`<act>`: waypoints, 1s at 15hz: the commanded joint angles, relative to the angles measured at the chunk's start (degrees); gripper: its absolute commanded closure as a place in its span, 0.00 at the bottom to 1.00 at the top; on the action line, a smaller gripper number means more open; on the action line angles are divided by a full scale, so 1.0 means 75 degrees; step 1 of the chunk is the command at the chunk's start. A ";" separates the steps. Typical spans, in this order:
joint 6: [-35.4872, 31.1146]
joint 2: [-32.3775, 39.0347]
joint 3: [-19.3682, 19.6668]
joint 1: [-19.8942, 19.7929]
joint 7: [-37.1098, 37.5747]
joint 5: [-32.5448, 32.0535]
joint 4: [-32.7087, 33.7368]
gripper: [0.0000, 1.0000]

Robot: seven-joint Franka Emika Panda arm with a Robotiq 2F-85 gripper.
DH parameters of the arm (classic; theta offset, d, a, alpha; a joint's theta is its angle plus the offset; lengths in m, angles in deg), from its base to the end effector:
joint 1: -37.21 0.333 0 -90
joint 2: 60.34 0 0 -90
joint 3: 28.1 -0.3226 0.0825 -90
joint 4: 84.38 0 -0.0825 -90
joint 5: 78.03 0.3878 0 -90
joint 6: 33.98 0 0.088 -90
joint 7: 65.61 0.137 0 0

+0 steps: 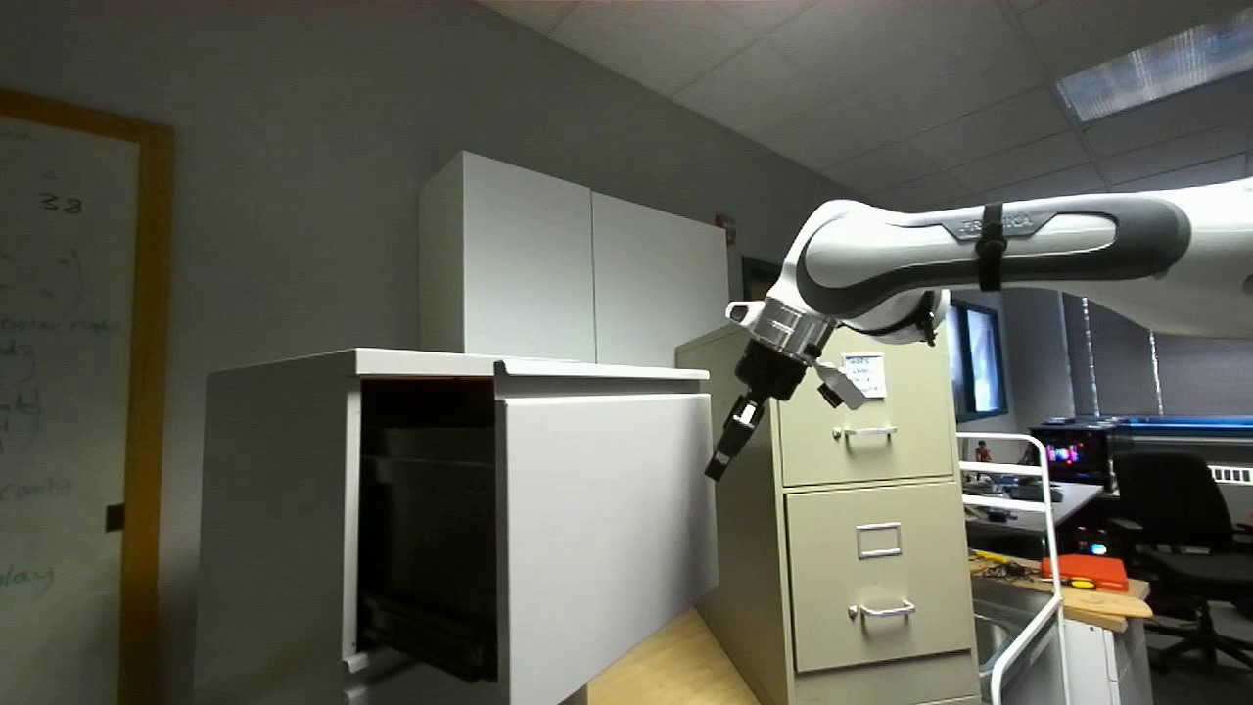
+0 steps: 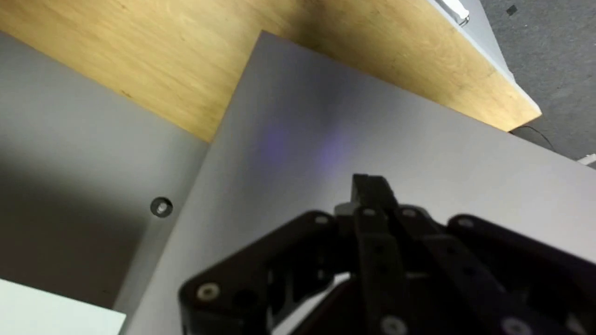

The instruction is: Close the upper drawer

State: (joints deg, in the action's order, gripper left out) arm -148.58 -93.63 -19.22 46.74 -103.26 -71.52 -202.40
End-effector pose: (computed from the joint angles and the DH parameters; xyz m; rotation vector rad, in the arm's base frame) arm 0.4174 -0.0050 0.6886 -2.8381 -0.9579 -0.8449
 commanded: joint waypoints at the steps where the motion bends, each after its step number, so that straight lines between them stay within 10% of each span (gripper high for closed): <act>1: -0.0049 0.0214 0.0028 0.0399 -0.0544 0.0551 0.0492 0.96; 15: -0.0022 0.3462 -0.0680 0.0580 -0.0686 0.1518 0.3651 0.96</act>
State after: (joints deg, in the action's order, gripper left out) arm -149.09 -76.59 -21.92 52.12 -108.31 -62.11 -184.97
